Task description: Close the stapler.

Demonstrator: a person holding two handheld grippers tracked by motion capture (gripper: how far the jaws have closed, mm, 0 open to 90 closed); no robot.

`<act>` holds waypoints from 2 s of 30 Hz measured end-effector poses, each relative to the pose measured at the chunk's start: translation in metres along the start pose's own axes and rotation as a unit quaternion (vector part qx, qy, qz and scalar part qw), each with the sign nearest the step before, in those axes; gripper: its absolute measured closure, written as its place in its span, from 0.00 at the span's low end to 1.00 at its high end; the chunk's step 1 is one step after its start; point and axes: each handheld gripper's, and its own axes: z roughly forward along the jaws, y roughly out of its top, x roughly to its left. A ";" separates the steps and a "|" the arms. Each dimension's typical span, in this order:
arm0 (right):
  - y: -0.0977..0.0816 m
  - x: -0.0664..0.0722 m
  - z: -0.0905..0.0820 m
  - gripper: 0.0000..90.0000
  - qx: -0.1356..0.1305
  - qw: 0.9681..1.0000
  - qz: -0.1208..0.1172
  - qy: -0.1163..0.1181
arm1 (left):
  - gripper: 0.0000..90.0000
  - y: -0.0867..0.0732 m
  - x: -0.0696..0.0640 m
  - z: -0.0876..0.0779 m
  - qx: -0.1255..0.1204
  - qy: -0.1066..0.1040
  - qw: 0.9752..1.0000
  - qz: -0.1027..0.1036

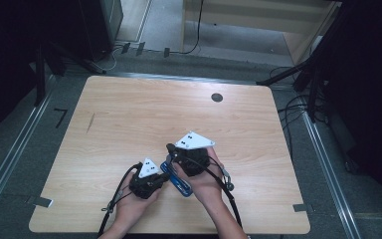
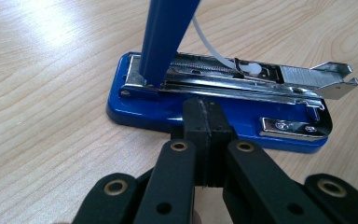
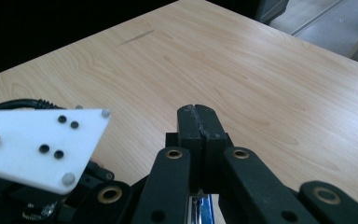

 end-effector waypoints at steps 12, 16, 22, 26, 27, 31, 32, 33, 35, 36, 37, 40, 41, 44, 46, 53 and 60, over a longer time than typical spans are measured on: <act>-0.017 -0.001 -0.013 1.00 -0.003 1.000 0.003 -0.003 | 1.00 0.000 0.000 0.000 0.001 0.000 1.000 0.001; -0.026 0.000 -0.017 1.00 -0.003 1.000 0.009 -0.003 | 1.00 0.000 0.000 0.000 0.002 0.000 1.000 0.001; -0.043 0.000 -0.022 1.00 -0.003 1.000 0.015 -0.010 | 1.00 0.000 0.000 -0.001 0.004 0.001 1.000 0.004; -0.055 0.000 -0.026 1.00 0.002 1.000 0.024 -0.010 | 1.00 0.000 0.000 -0.001 0.004 0.001 1.000 0.004; -0.058 0.000 -0.027 1.00 0.004 1.000 0.024 -0.010 | 1.00 0.000 0.000 0.000 0.003 0.001 1.000 0.004; -0.070 -0.001 -0.030 1.00 0.009 0.999 0.032 -0.012 | 1.00 0.000 -0.001 0.000 0.002 -0.001 1.000 0.006; -0.073 -0.002 -0.031 1.00 0.009 0.999 0.033 -0.013 | 1.00 0.000 -0.001 0.000 0.002 -0.001 1.000 0.007; -0.075 -0.002 -0.032 1.00 0.010 0.999 0.034 -0.012 | 1.00 0.000 -0.001 -0.001 0.005 0.001 1.000 0.011; -0.081 -0.002 -0.033 1.00 0.012 0.999 0.037 -0.014 | 1.00 0.000 -0.001 -0.001 0.004 0.001 1.000 0.011; -0.083 -0.002 -0.033 1.00 0.015 0.999 0.037 -0.014 | 1.00 0.000 -0.002 0.000 0.003 0.001 1.000 0.010; -0.086 -0.001 -0.034 1.00 0.019 0.999 0.037 -0.014 | 1.00 0.000 -0.002 0.000 0.002 0.000 1.000 0.010; -0.092 0.000 -0.036 1.00 0.024 0.999 0.038 -0.015 | 1.00 -0.001 -0.002 0.000 0.003 -0.002 1.000 0.012; -0.094 0.000 -0.036 1.00 0.027 0.999 0.038 -0.016 | 1.00 -0.001 -0.002 0.000 0.003 -0.001 1.000 0.013; -0.099 0.001 -0.039 1.00 0.025 0.999 0.041 -0.016 | 1.00 -0.001 -0.002 0.000 0.003 -0.003 1.000 0.013; -0.100 0.001 -0.040 1.00 0.025 0.999 0.043 -0.019 | 1.00 -0.001 -0.003 0.000 0.003 -0.002 1.000 0.013; -0.107 0.004 -0.036 1.00 0.030 0.998 0.043 -0.020 | 1.00 -0.001 -0.003 0.000 0.002 -0.001 1.000 0.014; -0.110 0.004 -0.035 1.00 0.032 0.998 0.043 -0.023 | 1.00 -0.001 -0.003 0.000 0.005 0.000 1.000 0.015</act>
